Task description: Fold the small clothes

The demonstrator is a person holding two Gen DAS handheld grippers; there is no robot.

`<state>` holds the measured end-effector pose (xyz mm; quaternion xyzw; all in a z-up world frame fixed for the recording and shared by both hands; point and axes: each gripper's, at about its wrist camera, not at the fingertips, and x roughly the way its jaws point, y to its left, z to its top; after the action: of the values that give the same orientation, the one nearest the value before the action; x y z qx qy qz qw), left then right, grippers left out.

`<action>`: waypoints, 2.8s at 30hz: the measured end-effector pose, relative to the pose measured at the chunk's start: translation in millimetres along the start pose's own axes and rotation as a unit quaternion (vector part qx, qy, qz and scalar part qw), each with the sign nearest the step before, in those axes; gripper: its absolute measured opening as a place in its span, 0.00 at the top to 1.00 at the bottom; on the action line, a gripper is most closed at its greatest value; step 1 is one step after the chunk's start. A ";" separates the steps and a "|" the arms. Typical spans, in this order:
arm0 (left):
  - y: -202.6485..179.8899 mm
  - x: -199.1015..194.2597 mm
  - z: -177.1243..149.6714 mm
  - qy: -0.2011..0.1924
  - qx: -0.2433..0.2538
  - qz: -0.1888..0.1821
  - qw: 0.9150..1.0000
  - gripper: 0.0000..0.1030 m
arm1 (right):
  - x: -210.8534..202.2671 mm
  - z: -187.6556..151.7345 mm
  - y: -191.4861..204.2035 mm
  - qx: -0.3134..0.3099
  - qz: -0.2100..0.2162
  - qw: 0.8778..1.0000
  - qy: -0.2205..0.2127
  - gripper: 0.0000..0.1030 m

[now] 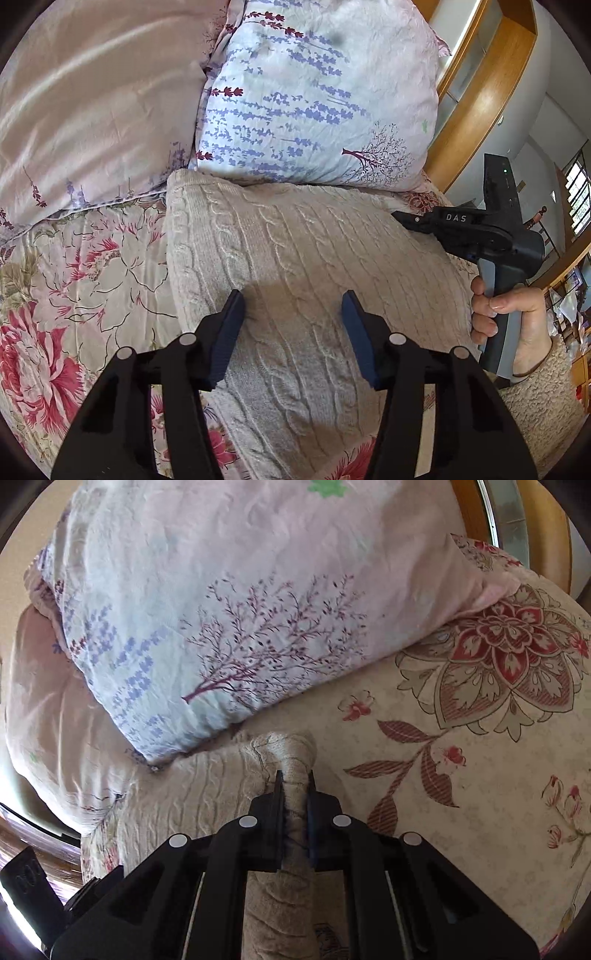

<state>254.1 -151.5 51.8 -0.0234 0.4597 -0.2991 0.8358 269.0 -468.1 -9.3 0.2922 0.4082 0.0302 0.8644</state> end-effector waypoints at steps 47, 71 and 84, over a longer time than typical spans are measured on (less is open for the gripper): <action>77.8 16.5 -9.5 0.020 -0.195 -0.108 0.975 0.17 | -14.4 -33.1 -9.4 -0.028 0.130 0.985 0.112 0.18; 115.4 -35.6 -25.4 -0.012 -0.234 -0.183 0.955 0.65 | -3.8 -65.8 42.1 -0.014 0.251 0.957 0.145 0.71; 181.4 -57.7 -79.3 -0.012 -0.275 -0.144 0.951 0.49 | 22.7 -108.2 103.0 -0.068 0.222 0.961 0.152 0.61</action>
<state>255.8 46.0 -7.3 -0.3219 0.5058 -0.2782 0.7504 225.0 -324.3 -24.0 0.3075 0.4568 0.2930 0.7816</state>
